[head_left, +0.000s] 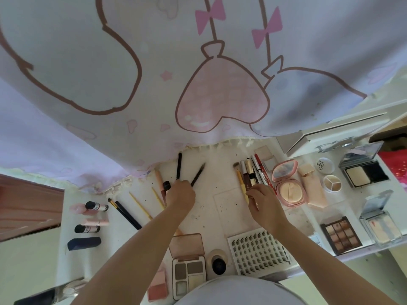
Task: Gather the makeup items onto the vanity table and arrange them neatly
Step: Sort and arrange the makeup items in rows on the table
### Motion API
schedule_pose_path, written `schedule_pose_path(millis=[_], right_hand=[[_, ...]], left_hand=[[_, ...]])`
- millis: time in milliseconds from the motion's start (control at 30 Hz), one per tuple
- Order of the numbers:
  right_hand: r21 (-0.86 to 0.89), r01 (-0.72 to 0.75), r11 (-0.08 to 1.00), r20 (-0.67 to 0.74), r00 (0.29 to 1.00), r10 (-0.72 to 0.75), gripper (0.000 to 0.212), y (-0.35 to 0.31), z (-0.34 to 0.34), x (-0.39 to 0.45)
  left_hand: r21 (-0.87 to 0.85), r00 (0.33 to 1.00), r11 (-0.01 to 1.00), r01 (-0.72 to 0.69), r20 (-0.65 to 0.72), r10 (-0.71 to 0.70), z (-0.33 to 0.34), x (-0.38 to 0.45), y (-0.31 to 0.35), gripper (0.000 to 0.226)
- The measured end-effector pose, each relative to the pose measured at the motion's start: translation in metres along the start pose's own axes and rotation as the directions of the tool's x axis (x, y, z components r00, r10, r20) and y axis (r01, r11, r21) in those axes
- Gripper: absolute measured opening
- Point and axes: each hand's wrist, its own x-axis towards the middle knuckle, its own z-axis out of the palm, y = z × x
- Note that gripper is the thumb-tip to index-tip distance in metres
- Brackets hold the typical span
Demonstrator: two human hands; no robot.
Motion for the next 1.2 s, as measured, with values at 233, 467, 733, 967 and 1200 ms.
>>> schedule_pose_path(millis=[233,467,733,967,1200], right_hand=[[0.304,-0.363,0.881,0.176,0.93,0.323,0.022,-0.02,-0.027,0.033],[0.744,-0.427,0.514,0.296,0.9,0.318,0.023,-0.057,-0.049,0.048],[0.003,-0.004,1.0,0.349,0.937,0.002,0.024,-0.061,-0.074,0.038],[-0.147,0.212,0.966,0.563,0.821,-0.095,0.024,-0.079,-0.098,0.032],[-0.186,0.293,0.938,0.598,0.791,-0.128,0.029,-0.093,-0.113,0.019]], left_hand=[[-0.15,0.916,0.913,-0.38,-0.2,0.348,-0.025,-0.019,0.017,0.025],[-0.198,0.822,0.802,-0.563,-0.237,0.518,-0.042,-0.056,0.032,0.026],[-0.782,0.948,0.537,-0.315,-0.238,0.209,-0.06,-0.077,0.023,0.018],[-0.838,0.926,0.464,-0.288,-0.12,0.359,-0.067,-0.09,0.017,0.017],[-0.76,0.935,0.585,-0.283,-0.083,0.345,-0.062,-0.095,0.016,0.048]])
